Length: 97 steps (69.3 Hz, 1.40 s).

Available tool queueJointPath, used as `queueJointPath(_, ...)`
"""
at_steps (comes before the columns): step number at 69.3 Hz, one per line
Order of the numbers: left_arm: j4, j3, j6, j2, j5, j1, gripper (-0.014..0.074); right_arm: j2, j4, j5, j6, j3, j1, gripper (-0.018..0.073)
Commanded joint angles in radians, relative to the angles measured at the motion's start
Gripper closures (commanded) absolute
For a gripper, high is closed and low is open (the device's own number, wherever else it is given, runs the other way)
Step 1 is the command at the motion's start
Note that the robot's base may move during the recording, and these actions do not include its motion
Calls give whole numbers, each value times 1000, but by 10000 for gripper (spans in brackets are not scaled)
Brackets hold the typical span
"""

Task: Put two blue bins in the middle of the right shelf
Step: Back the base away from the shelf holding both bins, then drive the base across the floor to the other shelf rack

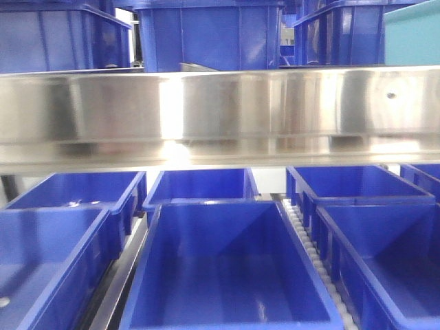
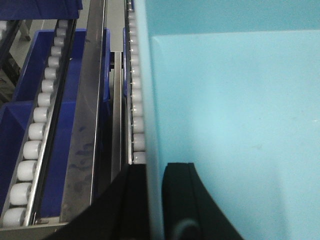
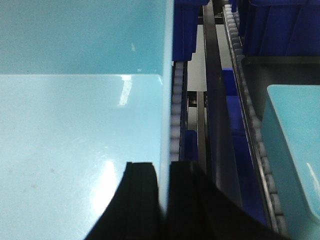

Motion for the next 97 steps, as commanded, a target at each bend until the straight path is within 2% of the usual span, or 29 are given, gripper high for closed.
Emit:
queueJointPath(1, 27, -8, 10, -17, -29, -4, 707, -14, -48, -36, -1, -3, -5, 721)
queueJointPath(97, 29, -8, 10, -17, -29, -4, 707, -14, -48, -36, -1, -3, -5, 721)
